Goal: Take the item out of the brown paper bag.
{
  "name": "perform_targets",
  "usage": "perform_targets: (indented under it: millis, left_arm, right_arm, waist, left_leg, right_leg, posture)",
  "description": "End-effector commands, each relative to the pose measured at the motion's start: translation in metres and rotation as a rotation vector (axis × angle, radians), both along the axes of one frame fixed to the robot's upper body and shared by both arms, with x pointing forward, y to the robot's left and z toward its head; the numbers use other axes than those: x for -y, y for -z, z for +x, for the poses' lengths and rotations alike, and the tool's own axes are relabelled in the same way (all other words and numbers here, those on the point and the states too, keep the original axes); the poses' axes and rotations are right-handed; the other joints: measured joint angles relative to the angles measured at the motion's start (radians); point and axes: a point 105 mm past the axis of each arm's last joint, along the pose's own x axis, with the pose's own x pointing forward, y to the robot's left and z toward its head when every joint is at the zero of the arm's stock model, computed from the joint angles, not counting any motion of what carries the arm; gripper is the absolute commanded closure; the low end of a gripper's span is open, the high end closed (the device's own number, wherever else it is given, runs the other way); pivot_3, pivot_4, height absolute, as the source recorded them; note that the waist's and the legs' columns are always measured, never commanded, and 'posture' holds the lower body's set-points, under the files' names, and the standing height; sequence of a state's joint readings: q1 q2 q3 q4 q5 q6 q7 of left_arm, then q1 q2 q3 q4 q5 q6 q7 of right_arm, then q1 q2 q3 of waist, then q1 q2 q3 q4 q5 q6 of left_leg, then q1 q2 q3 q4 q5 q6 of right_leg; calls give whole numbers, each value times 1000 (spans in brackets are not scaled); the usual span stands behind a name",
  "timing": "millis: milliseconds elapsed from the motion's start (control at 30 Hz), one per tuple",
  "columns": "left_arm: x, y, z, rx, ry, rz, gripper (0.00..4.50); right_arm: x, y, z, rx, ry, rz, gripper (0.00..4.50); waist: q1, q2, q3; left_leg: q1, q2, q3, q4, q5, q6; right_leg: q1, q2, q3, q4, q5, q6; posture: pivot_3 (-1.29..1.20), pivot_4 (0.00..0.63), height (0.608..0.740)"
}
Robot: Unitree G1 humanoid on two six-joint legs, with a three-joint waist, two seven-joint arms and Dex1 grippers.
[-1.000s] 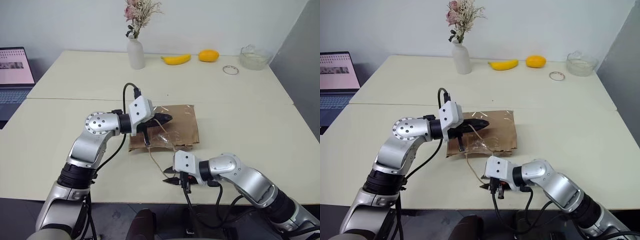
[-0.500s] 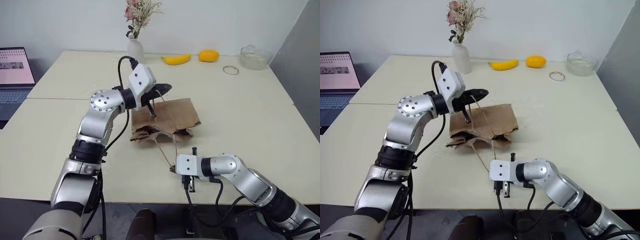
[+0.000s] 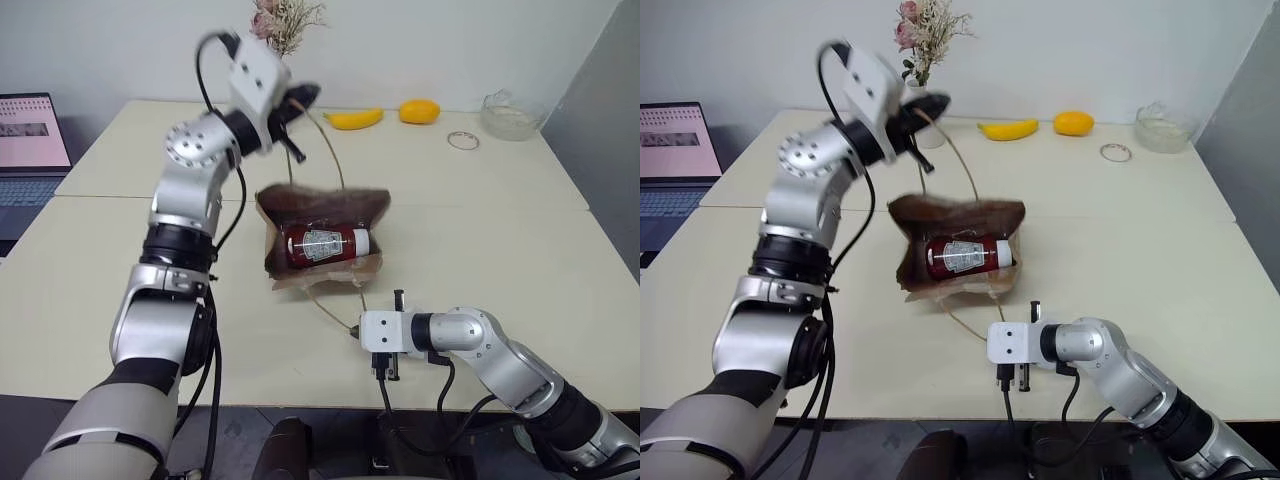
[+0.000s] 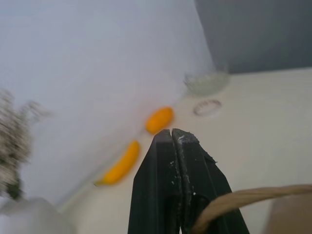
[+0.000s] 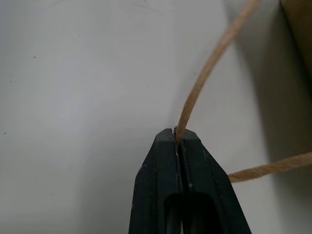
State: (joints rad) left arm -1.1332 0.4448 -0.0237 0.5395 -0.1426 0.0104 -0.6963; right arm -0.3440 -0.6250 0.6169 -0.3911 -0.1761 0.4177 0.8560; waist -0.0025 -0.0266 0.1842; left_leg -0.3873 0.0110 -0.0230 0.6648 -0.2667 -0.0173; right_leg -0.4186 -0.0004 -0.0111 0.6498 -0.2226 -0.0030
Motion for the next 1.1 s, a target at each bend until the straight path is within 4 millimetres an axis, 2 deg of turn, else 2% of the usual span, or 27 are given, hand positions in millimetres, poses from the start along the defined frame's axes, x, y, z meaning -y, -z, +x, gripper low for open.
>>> perform_targets:
  millis: [33,133,233,333,467,600,767,833,900,1000,1100]
  left_arm:
    - [2,-22,-8,71,25,-44,4500]
    - [9,-19,-14,57,80,-33,4500]
    - [19,-15,-26,28,178,-28,4500]
    - [31,-12,-47,-64,335,-102,4500]
    - [41,2,-71,-130,445,-70,4500]
    - [42,11,-81,-177,477,-57,4500]
    - [41,16,-84,-202,486,-41,4500]
    - [40,18,-85,-207,487,-33,4500]
    - [39,20,-85,-211,486,-27,4500]
    - [37,20,-84,-217,478,-33,4500]
    - [30,21,-78,-229,446,-31,4500]
  right_arm:
    - [7,21,-13,-95,-16,-66,4463]
    - [6,18,-8,-71,5,-53,4463]
    - [-1,2,-8,-93,28,53,4463]
    - [-6,-13,-14,-111,9,136,3983]
    - [-5,-22,-21,-107,11,165,2605]
    - [-1,-41,-25,-92,13,202,1192]
    - [15,-78,-37,-111,0,262,1192]
    - [26,-83,-48,-158,-18,243,1192]
    - [33,-90,-51,-180,-12,244,1192]
    - [29,-105,-37,-120,34,321,1192]
    - [0,-118,-10,-8,55,420,1192]
  waist:
    - [0,0,0]
    - [-1,0,0]
    - [-1,0,0]
    - [-1,0,0]
    - [-2,-1,0]
    - [-2,-1,0]
    - [-1,-1,0]
    - [0,-1,0]
    - [0,-1,0]
    - [-2,-1,0]
    - [-18,-1,0]
  left_leg:
    - [2,0,0,0,0,0]
    - [5,0,0,0,0,0]
    - [5,0,0,0,0,0]
    - [4,1,0,0,0,0]
    - [4,1,-2,0,0,0]
    - [5,1,-2,0,0,-1]
    - [5,0,-2,0,0,0]
    - [4,0,-3,0,0,0]
    - [5,0,-2,-1,0,0]
    - [5,0,-2,0,0,0]
    - [7,1,-1,0,0,0]
  right_leg:
    - [2,0,0,0,0,0]
    - [4,0,0,0,0,0]
    - [4,0,0,0,0,0]
    - [4,0,1,0,0,0]
    - [3,-2,2,1,0,0]
    - [3,-1,2,2,0,0]
    - [4,-1,1,1,0,0]
    - [4,-1,1,0,0,0]
    - [4,-1,1,-1,0,0]
    - [5,-1,1,-1,0,0]
    - [4,-1,2,1,0,0]
  posture:
    - [0,150,740]
    - [0,150,740]
    - [0,150,740]
    - [0,150,740]
    - [0,150,740]
    - [0,150,740]
    - [0,150,740]
    - [0,150,740]
    - [0,150,740]
    - [0,150,740]
    - [0,150,740]
